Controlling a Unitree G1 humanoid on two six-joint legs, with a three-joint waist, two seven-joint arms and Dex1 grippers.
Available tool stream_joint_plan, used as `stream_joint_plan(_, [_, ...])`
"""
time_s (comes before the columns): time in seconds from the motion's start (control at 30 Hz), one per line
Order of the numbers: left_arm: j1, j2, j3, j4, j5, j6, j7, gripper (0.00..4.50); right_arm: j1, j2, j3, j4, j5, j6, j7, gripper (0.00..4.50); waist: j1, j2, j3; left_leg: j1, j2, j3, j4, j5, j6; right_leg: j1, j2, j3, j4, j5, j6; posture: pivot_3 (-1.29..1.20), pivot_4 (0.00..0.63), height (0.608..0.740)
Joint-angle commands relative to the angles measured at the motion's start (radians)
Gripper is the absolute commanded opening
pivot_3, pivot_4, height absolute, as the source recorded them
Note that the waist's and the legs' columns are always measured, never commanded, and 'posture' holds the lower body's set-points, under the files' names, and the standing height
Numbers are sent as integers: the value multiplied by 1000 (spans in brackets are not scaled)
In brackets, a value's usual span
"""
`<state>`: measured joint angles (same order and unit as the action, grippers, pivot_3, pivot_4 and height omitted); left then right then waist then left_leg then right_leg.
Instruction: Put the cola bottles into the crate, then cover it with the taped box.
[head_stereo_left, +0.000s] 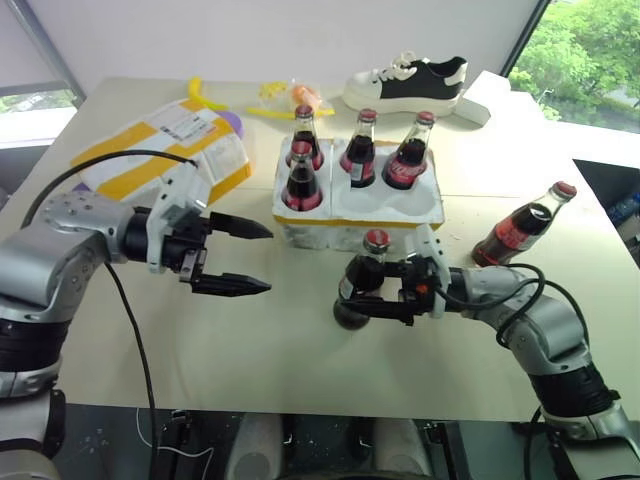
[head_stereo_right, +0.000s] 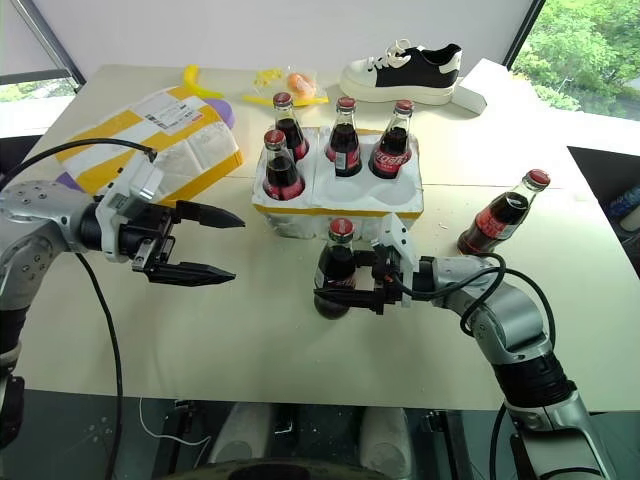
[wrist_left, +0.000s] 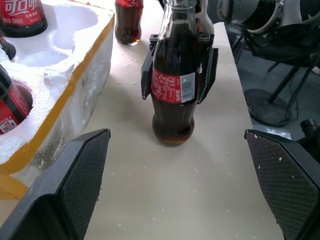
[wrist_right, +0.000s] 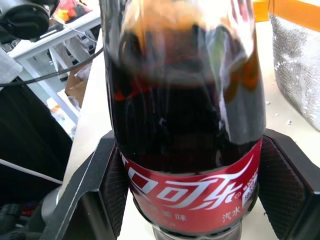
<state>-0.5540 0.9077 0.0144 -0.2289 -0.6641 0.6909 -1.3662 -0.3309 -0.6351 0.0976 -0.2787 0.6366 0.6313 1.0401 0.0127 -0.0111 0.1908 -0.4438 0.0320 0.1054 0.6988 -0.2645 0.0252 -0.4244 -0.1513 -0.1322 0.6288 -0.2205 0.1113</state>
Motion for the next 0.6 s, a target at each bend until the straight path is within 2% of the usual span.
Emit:
stream_joint_plan(0.03, [-23,-13,8,11,6,-26,13,4500,-97,-28,-119,-65,118,45,8,2837,0,0,0,0,0,0,0,0,0,0,0,0,0,0,0,0,150,740])
stream_joint_plan(0.17, [-31,-33,9,30,19,-45,31,4500,-242,-8,-222,1,224,117,-59,2837,-2,1,1,0,0,0,0,0,0,-1,0,1,1,0,0,0,150,740])
stream_joint_plan(0.3, [-33,-44,6,32,25,-49,36,4500,-392,28,-280,119,250,153,-157,2837,-2,1,1,0,0,1,-1,0,0,-1,0,1,1,0,0,0,150,740])
stream_joint_plan(0.5, [-27,-49,12,20,22,-53,49,4500,-517,73,-223,322,61,53,-263,2837,-1,1,1,-1,0,4,-1,0,0,-1,0,1,1,0,0,0,150,740])
stream_joint_plan(0.6, [-31,-55,21,17,13,-51,65,4500,-533,103,-198,364,22,33,-263,2837,-4,1,1,-1,0,5,-1,0,-1,-2,0,1,1,0,0,0,150,740])
